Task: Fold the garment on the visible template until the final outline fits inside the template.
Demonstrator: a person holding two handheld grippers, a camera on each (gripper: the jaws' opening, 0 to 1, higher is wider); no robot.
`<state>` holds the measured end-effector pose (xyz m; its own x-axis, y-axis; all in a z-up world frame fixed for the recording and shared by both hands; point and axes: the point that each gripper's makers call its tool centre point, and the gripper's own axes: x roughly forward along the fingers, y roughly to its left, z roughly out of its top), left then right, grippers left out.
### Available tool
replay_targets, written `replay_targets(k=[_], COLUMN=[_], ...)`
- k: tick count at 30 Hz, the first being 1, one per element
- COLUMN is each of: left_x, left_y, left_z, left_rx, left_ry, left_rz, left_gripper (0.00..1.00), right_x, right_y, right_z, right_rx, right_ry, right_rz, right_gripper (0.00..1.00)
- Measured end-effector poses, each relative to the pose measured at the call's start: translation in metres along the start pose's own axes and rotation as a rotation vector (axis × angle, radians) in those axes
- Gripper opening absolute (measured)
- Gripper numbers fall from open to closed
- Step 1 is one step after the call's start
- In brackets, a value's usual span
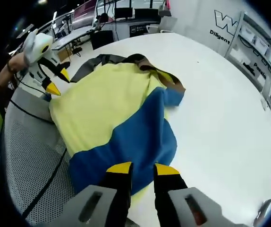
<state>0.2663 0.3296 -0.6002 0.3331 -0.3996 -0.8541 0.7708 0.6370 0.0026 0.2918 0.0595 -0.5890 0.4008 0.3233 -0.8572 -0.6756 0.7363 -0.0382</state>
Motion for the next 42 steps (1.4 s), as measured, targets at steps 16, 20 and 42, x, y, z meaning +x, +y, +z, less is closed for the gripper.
replay_targets(k=[16, 20, 42], left_x=[0.018, 0.026, 0.080], left_y=[0.045, 0.048, 0.113], left_z=[0.067, 0.095, 0.161], left_rx=[0.132, 0.146, 0.413], left_ry=[-0.226, -0.296, -0.326], left_rz=[0.144, 0.139, 0.288], left_gripper=[0.27, 0.27, 0.33], right_x=[0.024, 0.035, 0.057], right_y=[-0.020, -0.020, -0.026], right_z=[0.047, 0.048, 0.054], right_rx=[0.069, 0.098, 0.107], right_ry=[-0.140, -0.105, -0.076], right_rz=[-0.024, -0.021, -0.030], right_gripper=[0.11, 0.11, 0.04])
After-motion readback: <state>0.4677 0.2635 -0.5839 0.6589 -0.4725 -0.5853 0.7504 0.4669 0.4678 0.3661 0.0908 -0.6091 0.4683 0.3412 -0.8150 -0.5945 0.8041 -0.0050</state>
